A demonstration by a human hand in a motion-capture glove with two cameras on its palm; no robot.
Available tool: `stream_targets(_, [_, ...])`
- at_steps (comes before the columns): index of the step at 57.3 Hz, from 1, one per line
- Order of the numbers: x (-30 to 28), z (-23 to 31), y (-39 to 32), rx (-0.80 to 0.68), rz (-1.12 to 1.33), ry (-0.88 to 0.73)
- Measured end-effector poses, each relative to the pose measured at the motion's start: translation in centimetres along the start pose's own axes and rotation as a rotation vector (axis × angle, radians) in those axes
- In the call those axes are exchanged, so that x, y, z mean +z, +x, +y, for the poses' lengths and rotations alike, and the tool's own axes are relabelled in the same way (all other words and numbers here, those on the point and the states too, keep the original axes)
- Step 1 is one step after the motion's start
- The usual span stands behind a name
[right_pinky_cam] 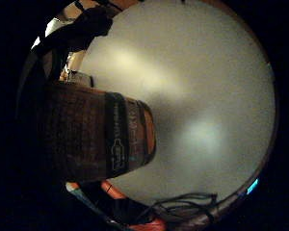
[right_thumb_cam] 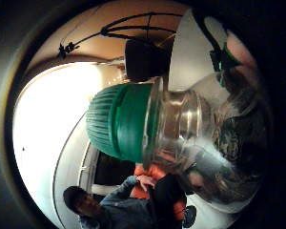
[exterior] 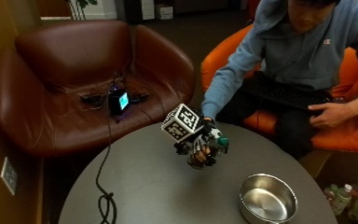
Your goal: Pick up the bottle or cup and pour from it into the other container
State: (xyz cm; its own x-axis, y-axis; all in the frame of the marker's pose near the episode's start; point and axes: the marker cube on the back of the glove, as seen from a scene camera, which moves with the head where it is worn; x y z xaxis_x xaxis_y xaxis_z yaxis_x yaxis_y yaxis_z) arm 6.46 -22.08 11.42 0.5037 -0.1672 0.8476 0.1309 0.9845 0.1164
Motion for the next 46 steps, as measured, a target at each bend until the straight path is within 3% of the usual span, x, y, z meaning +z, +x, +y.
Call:
stream_targets(11, [0.0,-1.3,-5.6,0.068,0.218,-0.063])
stream_targets(27, [3.1,-3.6,-11.9,0.140,0.687,-0.290])
stream_targets(38, [4.6,-6.5,-16.1,0.167,1.034,-0.290])
stream_targets(46, [6.2,-5.5,-17.7,0.229,1.332,-0.357])
